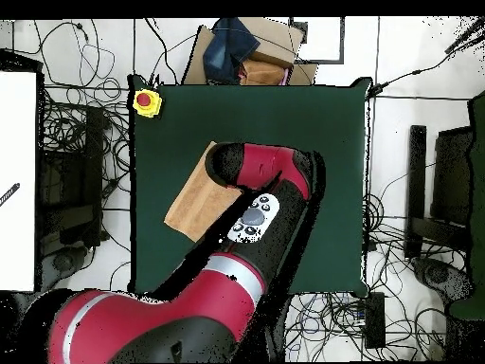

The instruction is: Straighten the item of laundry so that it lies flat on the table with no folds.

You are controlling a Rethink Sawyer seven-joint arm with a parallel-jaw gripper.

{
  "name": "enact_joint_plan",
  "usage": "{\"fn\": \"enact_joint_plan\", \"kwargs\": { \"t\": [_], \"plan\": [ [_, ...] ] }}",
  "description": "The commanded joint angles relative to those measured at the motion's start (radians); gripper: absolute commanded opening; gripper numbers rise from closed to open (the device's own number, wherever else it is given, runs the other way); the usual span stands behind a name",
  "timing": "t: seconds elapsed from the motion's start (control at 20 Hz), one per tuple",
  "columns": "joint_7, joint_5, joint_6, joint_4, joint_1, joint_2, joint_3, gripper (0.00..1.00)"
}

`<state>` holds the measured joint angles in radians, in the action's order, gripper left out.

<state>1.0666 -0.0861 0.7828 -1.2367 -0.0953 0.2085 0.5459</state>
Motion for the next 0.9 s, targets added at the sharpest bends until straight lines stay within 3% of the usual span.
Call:
{"fn": "enact_joint_plan", "kwargs": {
  "t": [0.05,0.4,0.7,0.9],
  "plan": [
    [0.167,0.001,0.070,-0.019,0.012,-0.019,-0.130,1.00],
    [0.162,-0.013,0.025,-0.047,0.024,0.004,-0.156,1.00],
    [0.127,-0.063,-0.178,-0.181,0.101,0.101,-0.283,1.00],
    [0.113,-0.076,-0.365,-0.330,0.181,0.224,-0.416,1.00]
  ]
}}
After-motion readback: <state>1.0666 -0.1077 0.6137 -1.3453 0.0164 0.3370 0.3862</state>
